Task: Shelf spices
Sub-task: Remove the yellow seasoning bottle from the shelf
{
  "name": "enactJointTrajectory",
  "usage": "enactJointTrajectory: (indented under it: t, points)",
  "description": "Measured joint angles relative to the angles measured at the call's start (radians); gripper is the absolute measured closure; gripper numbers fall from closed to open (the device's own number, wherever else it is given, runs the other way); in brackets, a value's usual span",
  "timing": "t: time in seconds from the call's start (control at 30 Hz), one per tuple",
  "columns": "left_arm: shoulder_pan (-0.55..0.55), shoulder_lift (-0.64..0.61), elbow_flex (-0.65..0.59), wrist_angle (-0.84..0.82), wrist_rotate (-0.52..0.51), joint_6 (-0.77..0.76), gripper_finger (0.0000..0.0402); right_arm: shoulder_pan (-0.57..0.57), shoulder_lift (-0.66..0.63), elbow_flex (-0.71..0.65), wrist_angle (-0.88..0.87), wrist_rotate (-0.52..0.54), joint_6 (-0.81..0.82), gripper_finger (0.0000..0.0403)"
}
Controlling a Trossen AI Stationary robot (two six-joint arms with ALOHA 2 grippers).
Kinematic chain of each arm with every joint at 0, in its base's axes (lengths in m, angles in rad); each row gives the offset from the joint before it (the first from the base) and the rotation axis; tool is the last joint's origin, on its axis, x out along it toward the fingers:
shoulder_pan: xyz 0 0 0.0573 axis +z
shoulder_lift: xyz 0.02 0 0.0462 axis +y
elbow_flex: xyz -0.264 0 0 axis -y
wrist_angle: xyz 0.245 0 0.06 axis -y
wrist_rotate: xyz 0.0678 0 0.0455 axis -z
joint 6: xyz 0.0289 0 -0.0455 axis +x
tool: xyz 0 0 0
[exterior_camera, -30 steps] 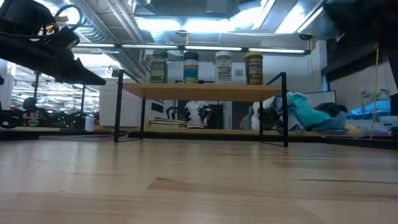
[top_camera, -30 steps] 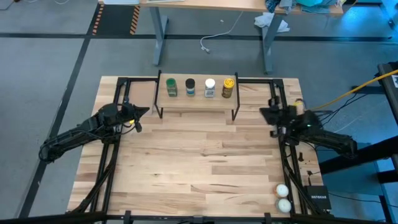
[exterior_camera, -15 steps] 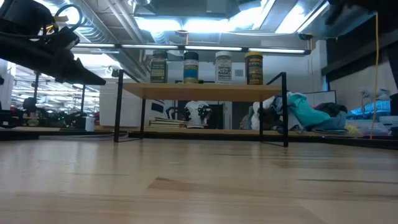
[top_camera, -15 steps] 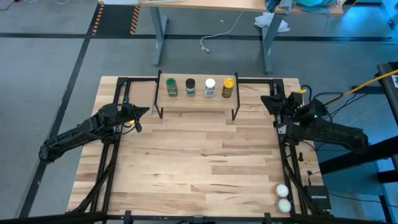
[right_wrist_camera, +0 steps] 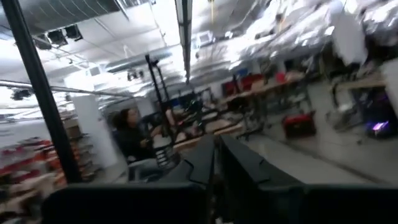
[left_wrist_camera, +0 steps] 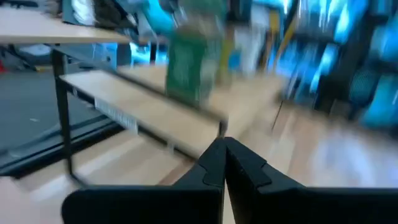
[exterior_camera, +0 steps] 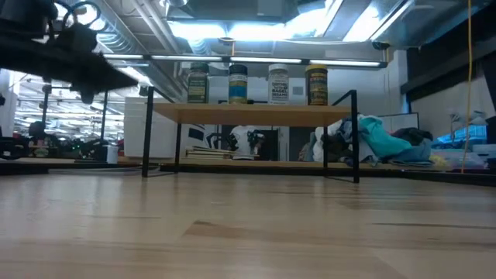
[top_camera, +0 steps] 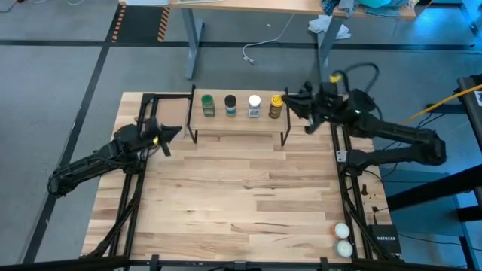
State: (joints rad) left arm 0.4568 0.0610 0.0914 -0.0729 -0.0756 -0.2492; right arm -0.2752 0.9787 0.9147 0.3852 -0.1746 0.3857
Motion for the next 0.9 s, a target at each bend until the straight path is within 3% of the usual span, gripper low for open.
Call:
enactJointTrajectory:
  t: [0.17,0.33,0.53,0.77,0.9]
  points:
    - [0.000,0.000,0.002,0.219,-0.002,-0.270,0.0402,0.000,0.150,0.131,-0.023,-0.037,-0.059,0.0368]
    - [0.000,0.008,0.004,0.508,0.099,-0.326,0.0402,-0.002,0.250,0.237,-0.024,-0.033,-0.116,0.0368]
    - [-0.001,0.048,0.009,0.782,0.241,-0.395,0.0402,-0.004,0.285,0.362,-0.138,0.094,-0.261,0.0368]
    - [0.000,0.227,0.166,0.769,0.321,-0.346,0.0402,-0.063,0.293,0.576,-0.595,0.192,-0.371,0.0368]
    - [0.000,0.404,0.338,0.586,0.351,-0.282,0.0402,-0.128,0.323,0.691,-0.828,0.210,-0.382,0.0368]
